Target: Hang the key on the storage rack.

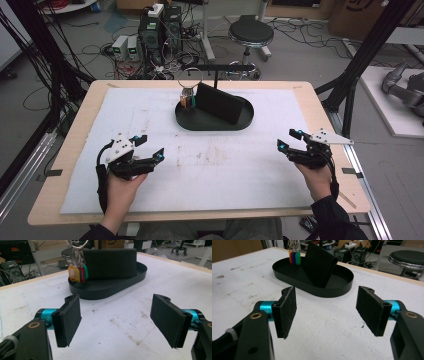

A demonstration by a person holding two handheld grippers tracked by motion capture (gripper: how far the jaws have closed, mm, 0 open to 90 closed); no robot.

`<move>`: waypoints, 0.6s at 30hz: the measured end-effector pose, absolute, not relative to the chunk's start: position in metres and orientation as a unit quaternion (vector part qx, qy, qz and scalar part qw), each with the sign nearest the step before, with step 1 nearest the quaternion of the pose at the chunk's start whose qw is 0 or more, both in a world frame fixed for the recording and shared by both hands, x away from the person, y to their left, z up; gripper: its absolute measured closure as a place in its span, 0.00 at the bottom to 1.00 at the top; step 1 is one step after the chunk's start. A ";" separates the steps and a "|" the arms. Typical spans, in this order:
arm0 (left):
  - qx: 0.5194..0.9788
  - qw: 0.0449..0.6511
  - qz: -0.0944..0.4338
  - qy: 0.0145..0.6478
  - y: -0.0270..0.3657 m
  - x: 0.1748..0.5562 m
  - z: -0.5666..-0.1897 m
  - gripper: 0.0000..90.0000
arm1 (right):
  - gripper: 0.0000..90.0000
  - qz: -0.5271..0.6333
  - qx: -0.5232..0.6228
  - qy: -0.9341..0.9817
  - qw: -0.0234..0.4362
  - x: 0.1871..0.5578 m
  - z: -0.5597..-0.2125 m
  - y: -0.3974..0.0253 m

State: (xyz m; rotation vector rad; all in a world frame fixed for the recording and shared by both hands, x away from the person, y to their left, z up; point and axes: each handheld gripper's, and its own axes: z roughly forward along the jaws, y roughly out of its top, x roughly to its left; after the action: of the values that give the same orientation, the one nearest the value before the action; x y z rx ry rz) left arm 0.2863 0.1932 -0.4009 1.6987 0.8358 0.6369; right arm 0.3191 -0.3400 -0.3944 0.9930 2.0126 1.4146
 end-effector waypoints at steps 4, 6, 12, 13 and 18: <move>0.712 0.540 0.275 0.355 0.195 0.289 -0.400 0.27 | 0.37 0.516 0.364 0.737 0.241 0.318 -0.395 -0.341; 0.714 0.537 0.279 0.352 0.194 0.290 -0.400 0.27 | 0.37 0.517 0.364 0.735 0.243 0.317 -0.394 -0.342; 0.714 0.538 0.278 0.352 0.195 0.290 -0.400 0.27 | 0.37 0.516 0.363 0.736 0.247 0.316 -0.394 -0.342; 0.714 0.538 0.277 0.352 0.196 0.290 -0.400 0.27 | 0.37 0.516 0.364 0.736 0.245 0.316 -0.394 -0.342; 0.712 0.539 0.278 0.353 0.199 0.288 -0.400 0.27 | 0.37 0.515 0.362 0.738 0.245 0.316 -0.394 -0.339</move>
State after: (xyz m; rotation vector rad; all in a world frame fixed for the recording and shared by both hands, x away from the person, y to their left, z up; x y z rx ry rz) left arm 0.2885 0.1991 -0.4005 1.6933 0.8402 0.6600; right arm 0.3157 -0.3391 -0.3937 0.9872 2.0145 1.4057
